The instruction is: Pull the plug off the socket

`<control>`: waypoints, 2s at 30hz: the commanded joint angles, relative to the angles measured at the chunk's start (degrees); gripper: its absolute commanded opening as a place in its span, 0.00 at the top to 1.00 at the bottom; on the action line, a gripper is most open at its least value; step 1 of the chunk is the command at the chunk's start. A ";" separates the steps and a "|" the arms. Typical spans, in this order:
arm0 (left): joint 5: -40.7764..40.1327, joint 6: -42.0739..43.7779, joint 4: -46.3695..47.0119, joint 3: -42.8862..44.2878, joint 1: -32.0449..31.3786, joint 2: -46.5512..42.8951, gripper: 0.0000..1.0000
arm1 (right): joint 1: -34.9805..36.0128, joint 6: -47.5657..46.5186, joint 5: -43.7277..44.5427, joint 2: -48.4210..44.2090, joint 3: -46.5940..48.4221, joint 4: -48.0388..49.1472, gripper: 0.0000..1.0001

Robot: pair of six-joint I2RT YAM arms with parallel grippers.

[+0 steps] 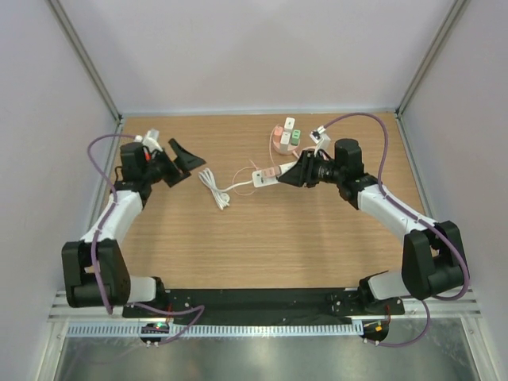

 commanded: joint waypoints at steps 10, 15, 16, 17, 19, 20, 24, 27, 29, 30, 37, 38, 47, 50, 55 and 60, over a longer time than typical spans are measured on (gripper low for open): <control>-7.62 32.57 9.80 -4.08 -24.56 -19.57 0.00 | 0.32 -1.52 -5.13 -2.14 0.76 5.54 0.99; -3.66 42.94 9.89 -3.73 -30.61 -18.34 0.00 | 2.16 -3.98 -6.44 -1.70 1.99 3.61 0.99; -3.83 45.92 9.63 -3.81 -31.93 -18.43 0.00 | 2.51 -4.42 -6.54 -1.78 2.16 3.43 0.99; -3.83 51.86 9.20 -3.99 -32.99 -18.60 0.00 | 2.78 -4.77 -6.62 -1.70 2.17 3.25 0.99; -4.01 57.78 7.61 -4.16 -36.23 -18.69 0.00 | 3.39 -5.47 -6.89 -1.61 2.25 2.90 0.98; -5.57 61.90 7.43 -4.25 -37.12 -18.69 0.00 | 3.57 -5.48 -6.98 -1.52 2.34 2.81 0.95; -9.98 66.51 6.82 -3.11 -40.73 -16.85 0.00 | 4.97 -6.00 -6.98 -1.08 2.69 2.55 0.92; -12.69 68.96 6.47 -1.62 -43.28 -14.75 0.02 | 5.50 -6.09 -6.19 -0.99 2.52 2.37 0.99; -14.55 70.29 5.85 -0.22 -45.38 -13.51 0.04 | 5.86 -6.09 -6.01 -0.73 2.34 2.37 0.99; -16.30 71.34 5.07 0.40 -46.18 -12.11 0.05 | 5.94 -6.00 -5.84 -0.82 2.34 2.37 0.99; -24.47 72.66 3.83 4.01 -50.49 -8.15 0.24 | 6.03 -4.86 -5.22 -0.82 2.08 2.90 0.99; -25.79 72.84 3.66 4.44 -51.01 -7.80 0.27 | 6.03 -4.60 -5.13 -0.73 2.08 3.07 0.99; -44.58 80.39 2.60 5.67 -59.45 -3.41 0.58 | 6.03 -0.65 -2.93 -0.64 1.82 4.13 0.99; -49.51 82.59 1.55 7.08 -61.21 -1.56 0.81 | 6.03 0.67 -1.53 -0.99 1.38 4.39 0.99; -55.24 82.51 1.10 10.59 -64.37 -1.64 1.00 | 4.64 -0.73 11.11 -1.87 2.43 -3.24 0.99; -53.58 75.23 -1.71 12.09 -65.78 -5.85 1.00 | 0.06 1.20 17.36 -0.73 1.64 -5.19 0.99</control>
